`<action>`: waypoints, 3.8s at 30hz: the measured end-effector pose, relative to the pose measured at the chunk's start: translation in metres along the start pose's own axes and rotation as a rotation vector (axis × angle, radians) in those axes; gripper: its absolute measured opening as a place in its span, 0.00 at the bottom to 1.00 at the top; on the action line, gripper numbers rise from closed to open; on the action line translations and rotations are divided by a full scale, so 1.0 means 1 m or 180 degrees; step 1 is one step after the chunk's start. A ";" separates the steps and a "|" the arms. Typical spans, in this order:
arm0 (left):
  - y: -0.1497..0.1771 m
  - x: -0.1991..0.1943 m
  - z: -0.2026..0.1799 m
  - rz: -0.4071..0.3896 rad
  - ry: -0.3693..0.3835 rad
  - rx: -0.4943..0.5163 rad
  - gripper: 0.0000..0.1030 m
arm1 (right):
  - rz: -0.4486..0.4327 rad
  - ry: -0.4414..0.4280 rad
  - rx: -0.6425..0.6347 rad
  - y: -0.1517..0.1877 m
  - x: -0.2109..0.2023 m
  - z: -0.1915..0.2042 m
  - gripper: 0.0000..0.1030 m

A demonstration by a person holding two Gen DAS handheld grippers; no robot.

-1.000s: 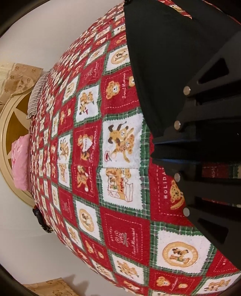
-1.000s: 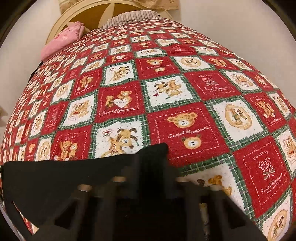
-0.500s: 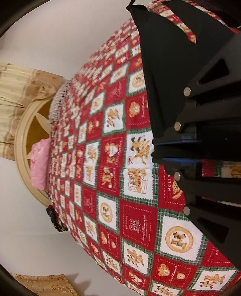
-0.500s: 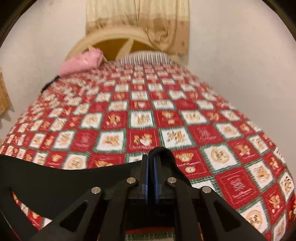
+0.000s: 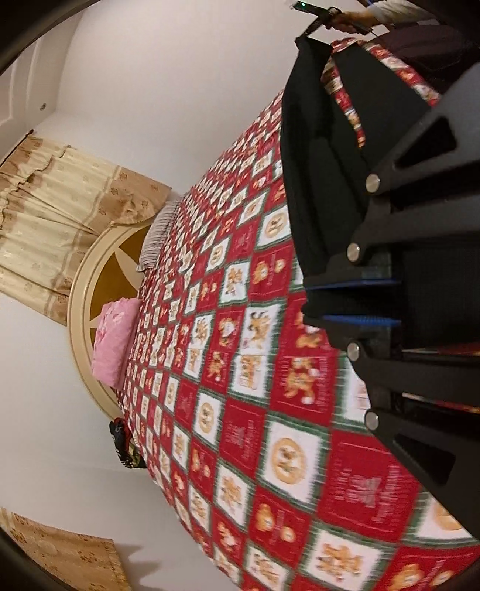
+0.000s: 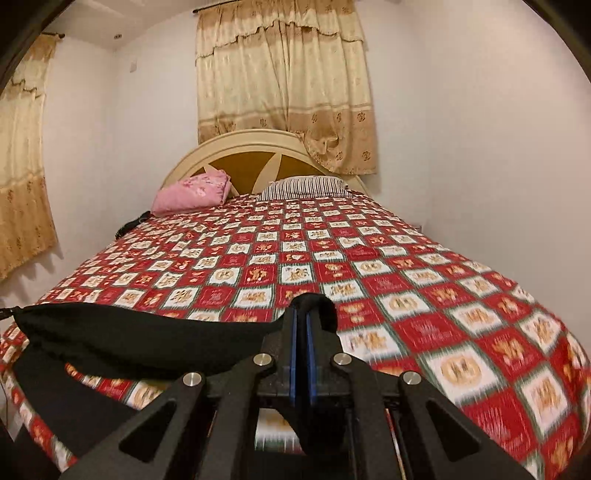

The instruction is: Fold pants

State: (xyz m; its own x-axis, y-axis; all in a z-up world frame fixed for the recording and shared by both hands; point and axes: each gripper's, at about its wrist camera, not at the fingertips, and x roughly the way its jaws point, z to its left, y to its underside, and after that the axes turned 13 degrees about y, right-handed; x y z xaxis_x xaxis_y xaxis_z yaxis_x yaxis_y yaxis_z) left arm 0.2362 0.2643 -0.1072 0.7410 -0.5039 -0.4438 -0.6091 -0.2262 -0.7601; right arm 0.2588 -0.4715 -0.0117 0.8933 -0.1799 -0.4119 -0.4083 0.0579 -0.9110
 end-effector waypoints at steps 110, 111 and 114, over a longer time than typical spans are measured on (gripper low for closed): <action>0.088 0.001 -0.020 0.0243 -0.0470 0.0469 0.58 | 0.2149 -0.2164 -0.1062 0.110 0.082 0.493 0.15; 0.088 0.000 -0.019 0.0228 -0.0472 0.0451 0.60 | 0.2189 -0.2194 -0.1048 0.111 0.083 0.494 0.15; 0.088 -0.002 -0.017 0.0197 -0.0458 0.0388 0.66 | 0.2261 -0.2288 -0.0983 0.113 0.085 0.494 0.26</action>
State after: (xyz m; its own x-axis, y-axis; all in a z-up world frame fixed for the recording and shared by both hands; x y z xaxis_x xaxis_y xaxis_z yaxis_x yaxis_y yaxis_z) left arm 0.1768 0.2314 -0.1652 0.7412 -0.3875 -0.5482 -0.6226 -0.0914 -0.7772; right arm 0.3817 0.0051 -0.1609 0.2904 0.4271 -0.8563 -0.8208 -0.3488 -0.4523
